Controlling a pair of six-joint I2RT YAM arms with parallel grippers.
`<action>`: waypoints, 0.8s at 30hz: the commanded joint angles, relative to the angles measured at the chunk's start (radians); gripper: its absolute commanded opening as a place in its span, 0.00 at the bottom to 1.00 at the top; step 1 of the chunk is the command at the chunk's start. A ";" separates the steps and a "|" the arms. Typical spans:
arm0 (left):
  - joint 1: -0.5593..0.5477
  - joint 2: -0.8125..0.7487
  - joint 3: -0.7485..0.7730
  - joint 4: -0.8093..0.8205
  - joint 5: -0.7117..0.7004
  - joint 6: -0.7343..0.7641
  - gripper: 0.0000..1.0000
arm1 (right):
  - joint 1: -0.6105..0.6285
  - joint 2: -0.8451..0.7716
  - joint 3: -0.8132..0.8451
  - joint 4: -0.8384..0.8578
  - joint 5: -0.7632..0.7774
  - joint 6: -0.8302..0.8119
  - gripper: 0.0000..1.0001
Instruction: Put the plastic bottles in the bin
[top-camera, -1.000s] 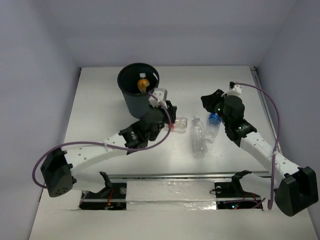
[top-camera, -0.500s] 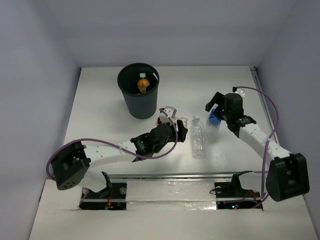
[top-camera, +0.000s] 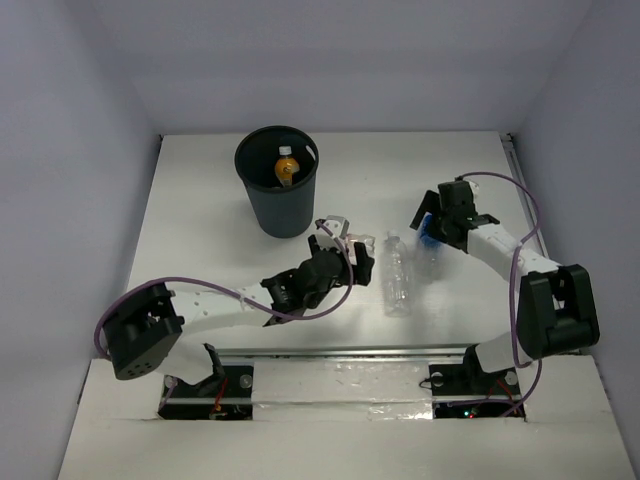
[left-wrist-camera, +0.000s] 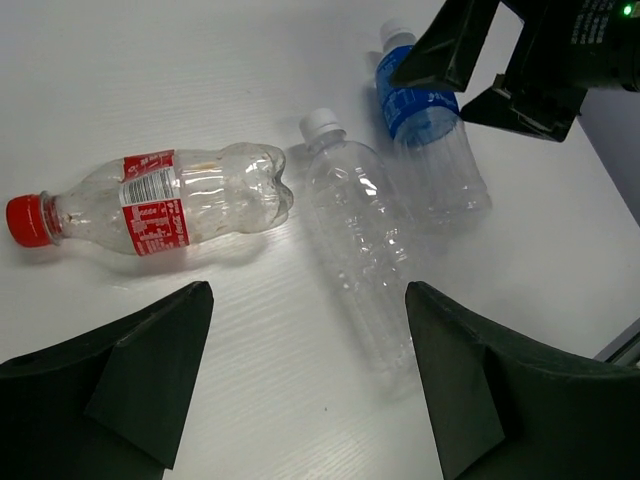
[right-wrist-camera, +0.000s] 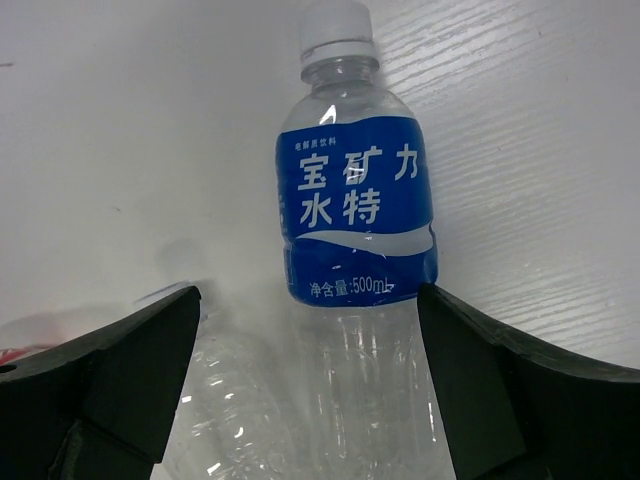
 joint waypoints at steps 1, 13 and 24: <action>-0.002 0.017 -0.029 0.088 0.047 -0.011 0.76 | -0.004 0.027 0.084 -0.072 0.032 -0.026 0.95; -0.002 0.141 -0.015 0.213 0.217 -0.054 0.70 | -0.023 0.231 0.272 -0.290 0.054 -0.144 0.83; -0.032 0.281 0.114 0.121 0.162 -0.054 0.70 | -0.023 0.235 0.305 -0.327 0.077 -0.154 0.57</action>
